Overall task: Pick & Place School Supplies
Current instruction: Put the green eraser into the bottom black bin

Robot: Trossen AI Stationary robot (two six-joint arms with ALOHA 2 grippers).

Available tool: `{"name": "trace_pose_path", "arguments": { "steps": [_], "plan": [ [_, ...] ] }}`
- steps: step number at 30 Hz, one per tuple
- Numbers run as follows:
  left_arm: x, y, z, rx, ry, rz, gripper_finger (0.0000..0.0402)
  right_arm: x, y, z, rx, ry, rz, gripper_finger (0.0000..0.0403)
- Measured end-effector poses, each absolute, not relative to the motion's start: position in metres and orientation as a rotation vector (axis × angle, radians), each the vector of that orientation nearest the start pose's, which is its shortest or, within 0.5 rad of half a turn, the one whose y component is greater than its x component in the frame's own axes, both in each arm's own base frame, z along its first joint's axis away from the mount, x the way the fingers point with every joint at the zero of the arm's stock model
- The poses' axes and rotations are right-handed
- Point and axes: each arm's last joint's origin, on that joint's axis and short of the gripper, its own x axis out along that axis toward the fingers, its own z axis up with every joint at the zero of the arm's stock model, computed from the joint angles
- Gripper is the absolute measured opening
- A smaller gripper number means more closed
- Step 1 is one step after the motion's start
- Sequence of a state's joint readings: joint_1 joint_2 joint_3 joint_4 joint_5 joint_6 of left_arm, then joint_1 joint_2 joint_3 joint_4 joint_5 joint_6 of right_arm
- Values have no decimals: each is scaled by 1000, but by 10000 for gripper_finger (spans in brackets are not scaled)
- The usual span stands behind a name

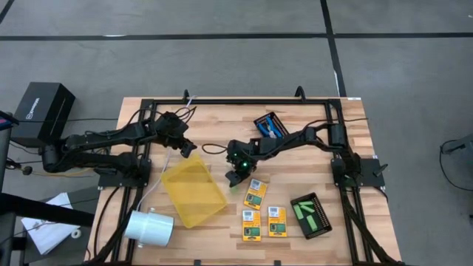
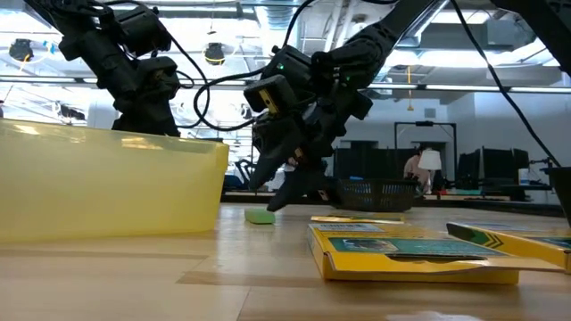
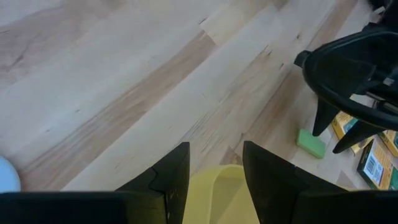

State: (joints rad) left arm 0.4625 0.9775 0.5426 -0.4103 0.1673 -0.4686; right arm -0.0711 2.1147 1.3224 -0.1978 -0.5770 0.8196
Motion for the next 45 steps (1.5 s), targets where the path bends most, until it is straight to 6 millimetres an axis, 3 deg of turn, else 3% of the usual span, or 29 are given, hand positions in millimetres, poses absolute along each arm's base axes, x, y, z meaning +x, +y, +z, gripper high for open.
{"name": "trace_pose_path", "arguments": {
  "steps": [15, 26, 45],
  "plan": [
    [167, 78, 202, -703, 734, 461, 142, 425, -29, 123, 1099, 1050, 61, 150],
    [167, 78, 202, -686, 737, 453, 142, 426, -15, 124, 1087, 1059, 83, 150],
    [167, 78, 202, -685, 737, 454, 142, 423, -15, 120, 1065, 1095, 46, 150]
  ]
}}
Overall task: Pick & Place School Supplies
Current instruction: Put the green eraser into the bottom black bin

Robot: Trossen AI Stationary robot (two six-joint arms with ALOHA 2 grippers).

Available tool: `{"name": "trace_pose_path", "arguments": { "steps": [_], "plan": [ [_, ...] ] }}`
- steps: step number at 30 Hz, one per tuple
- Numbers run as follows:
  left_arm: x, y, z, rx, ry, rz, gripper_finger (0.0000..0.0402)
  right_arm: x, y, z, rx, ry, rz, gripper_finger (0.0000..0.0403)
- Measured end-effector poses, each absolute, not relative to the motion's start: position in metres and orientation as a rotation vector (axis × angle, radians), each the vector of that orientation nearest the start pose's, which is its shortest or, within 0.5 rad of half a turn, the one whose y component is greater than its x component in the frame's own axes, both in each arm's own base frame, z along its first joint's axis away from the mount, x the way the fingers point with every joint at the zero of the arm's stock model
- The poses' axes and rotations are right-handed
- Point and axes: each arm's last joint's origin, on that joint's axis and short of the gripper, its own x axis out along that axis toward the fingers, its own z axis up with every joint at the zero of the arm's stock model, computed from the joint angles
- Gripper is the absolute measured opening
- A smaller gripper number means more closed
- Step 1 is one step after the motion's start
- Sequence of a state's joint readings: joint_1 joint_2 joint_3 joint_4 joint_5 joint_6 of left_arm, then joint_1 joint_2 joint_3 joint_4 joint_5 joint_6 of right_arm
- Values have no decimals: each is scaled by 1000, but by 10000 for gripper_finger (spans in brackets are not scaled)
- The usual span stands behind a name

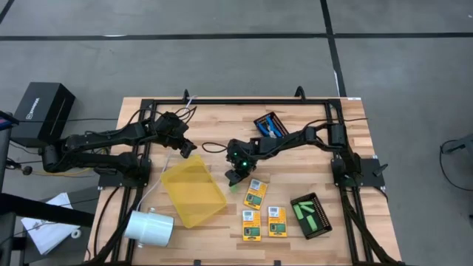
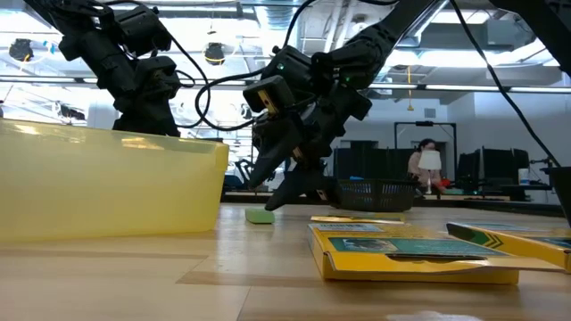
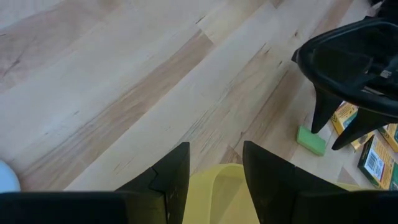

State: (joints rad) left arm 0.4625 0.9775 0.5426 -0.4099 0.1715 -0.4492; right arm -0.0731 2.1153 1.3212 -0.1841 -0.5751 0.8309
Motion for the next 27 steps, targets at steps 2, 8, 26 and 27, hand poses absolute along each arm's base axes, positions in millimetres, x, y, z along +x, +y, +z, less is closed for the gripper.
{"name": "trace_pose_path", "arguments": {
  "steps": [2, 8, 26, 27],
  "plan": [
    [167, 78, 202, -685, 737, 454, 142, 423, -15, 120, 1064, 1095, 46, 150],
    [167, 78, 202, -686, 738, 453, 142, 420, -15, 117, 1068, 1099, 39, 150],
    [167, 77, 202, -699, 738, 440, 142, 407, -27, 102, 1097, 1107, -16, 142],
    [167, 77, 202, -700, 738, 440, 142, 407, -27, 102, 1092, 1107, -19, 136]
  ]
}}
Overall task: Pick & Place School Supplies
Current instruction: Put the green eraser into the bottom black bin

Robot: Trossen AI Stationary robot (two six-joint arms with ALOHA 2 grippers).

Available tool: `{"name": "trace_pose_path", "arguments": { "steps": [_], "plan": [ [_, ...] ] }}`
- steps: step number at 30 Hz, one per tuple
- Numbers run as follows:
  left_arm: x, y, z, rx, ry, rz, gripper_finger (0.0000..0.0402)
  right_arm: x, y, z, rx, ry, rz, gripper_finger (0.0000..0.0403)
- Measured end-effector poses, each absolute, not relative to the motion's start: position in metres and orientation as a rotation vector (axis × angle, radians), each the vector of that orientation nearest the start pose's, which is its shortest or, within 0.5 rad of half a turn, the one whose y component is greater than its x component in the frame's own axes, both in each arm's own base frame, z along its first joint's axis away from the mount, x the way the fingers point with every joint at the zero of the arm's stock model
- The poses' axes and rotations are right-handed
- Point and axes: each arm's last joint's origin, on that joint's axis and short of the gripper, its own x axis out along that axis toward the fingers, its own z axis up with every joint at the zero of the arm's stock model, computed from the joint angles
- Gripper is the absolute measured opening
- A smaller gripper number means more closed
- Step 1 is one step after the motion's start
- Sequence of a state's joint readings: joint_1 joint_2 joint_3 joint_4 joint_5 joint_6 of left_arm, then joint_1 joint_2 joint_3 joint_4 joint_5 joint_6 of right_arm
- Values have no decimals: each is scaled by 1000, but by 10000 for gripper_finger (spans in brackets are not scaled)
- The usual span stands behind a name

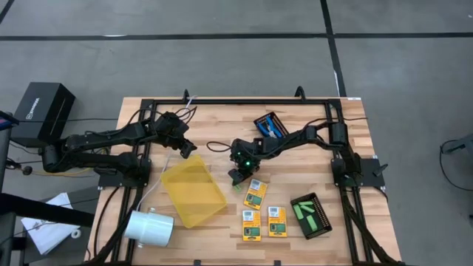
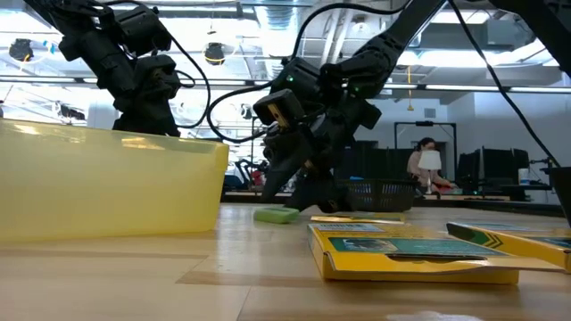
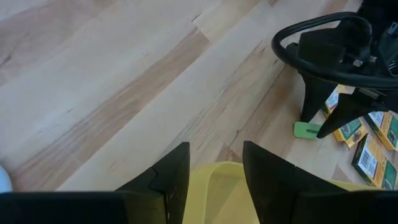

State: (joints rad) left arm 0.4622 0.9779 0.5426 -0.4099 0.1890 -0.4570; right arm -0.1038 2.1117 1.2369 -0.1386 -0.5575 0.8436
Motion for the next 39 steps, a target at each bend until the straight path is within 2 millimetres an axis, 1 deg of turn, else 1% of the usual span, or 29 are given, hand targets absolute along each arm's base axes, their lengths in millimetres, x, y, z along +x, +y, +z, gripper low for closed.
{"name": "trace_pose_path", "arguments": {
  "steps": [3, 6, 7, 11, 16, 21, 23, 27, 29, 31, 32, 35, 37, 39],
  "plan": [
    [167, 77, 202, -701, 737, 440, 142, 407, -26, 101, 1087, 1111, -22, 101],
    [167, 77, 202, -701, 732, 440, 142, 407, -27, 100, 1071, 1111, -13, 34],
    [167, 77, 202, -701, 730, 440, 142, 406, -27, 100, 1062, 1110, -9, 20],
    [168, 77, 202, -700, 728, 439, 142, 406, -31, 100, 1071, 1109, 1, 5],
    [168, 78, 203, -696, 724, 437, 142, 406, -38, 101, 1081, 1092, 2, 0],
    [168, 78, 203, -691, 721, 435, 142, 412, -45, 107, 1075, 1065, 20, 1],
    [168, 78, 203, -691, 720, 435, 142, 417, -47, 111, 1063, 1040, 18, 1],
    [169, 78, 203, -689, 715, 434, 142, 424, -53, 129, 1040, 981, 48, 1],
    [169, 78, 203, -688, 714, 434, 142, 426, -56, 136, 1032, 986, 53, 1],
    [169, 78, 203, -688, 713, 433, 142, 427, -58, 145, 988, 993, 69, 0],
    [169, 78, 203, -687, 712, 433, 142, 429, -58, 150, 963, 984, 94, 1],
    [169, 78, 204, -679, 709, 435, 142, 433, -51, 161, 966, 1016, 180, 14],
    [169, 79, 204, -657, 710, 437, 142, 433, -41, 167, 927, 1071, 148, 33],
    [169, 79, 204, -648, 707, 436, 142, 431, -32, 172, 823, 1145, 40, 53]
  ]
}}
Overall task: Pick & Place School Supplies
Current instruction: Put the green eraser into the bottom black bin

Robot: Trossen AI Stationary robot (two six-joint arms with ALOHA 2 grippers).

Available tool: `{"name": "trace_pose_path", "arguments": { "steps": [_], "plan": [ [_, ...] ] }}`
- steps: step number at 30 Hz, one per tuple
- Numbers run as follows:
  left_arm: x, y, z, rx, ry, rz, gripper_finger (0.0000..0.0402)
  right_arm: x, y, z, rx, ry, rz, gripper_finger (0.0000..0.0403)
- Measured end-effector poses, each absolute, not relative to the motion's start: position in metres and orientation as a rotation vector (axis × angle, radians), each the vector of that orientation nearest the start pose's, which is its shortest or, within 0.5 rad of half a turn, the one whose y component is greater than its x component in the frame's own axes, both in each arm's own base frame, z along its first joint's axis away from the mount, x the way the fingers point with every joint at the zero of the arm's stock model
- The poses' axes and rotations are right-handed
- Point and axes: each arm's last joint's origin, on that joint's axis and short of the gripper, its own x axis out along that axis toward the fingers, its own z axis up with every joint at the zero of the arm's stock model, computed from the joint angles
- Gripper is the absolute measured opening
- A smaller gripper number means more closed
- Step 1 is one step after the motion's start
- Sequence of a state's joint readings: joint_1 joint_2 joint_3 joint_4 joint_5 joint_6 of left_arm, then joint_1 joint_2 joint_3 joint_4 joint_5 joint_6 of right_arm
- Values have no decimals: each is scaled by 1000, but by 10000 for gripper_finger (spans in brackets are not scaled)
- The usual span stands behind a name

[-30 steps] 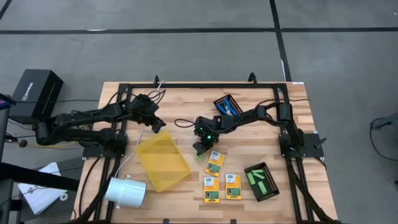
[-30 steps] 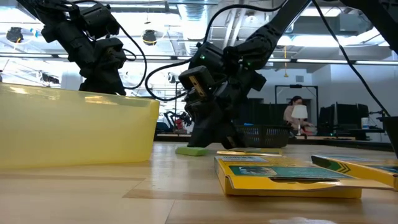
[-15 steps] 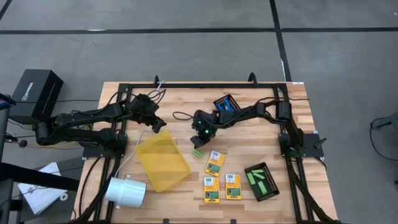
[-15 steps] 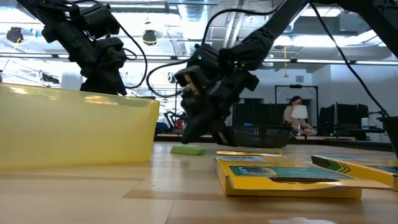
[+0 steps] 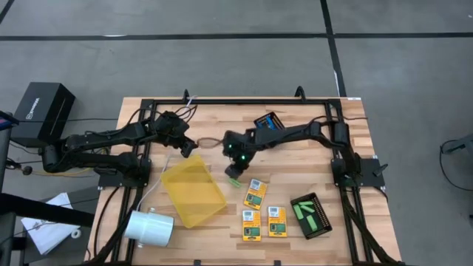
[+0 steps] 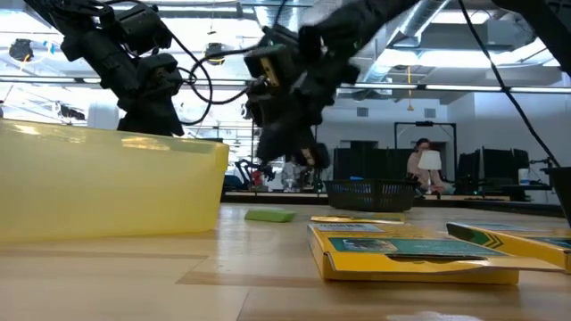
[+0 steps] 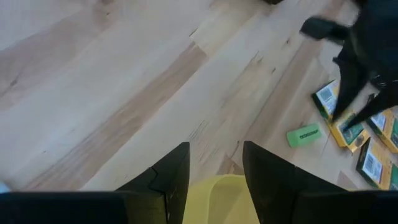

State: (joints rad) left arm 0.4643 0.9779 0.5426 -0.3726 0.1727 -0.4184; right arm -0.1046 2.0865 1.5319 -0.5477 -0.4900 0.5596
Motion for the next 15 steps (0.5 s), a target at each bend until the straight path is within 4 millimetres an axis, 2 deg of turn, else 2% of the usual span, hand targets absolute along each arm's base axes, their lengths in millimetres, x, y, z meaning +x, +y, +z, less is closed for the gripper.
{"name": "trace_pose_path", "arguments": {
  "steps": [3, 6, 11, 15],
  "plan": [
    [169, 80, 204, -636, 701, 433, 142, 428, -15, 178, 642, 1217, -81, 78],
    [170, 80, 205, -608, 698, 422, 142, 429, -3, 178, 572, 1211, -149, 97],
    [170, 80, 205, -581, 705, 392, 142, 435, 5, 172, 603, 1179, -168, 129],
    [170, 79, 205, -581, 707, 374, 142, 440, 8, 153, 644, 1203, -175, 156]
  ]
}}
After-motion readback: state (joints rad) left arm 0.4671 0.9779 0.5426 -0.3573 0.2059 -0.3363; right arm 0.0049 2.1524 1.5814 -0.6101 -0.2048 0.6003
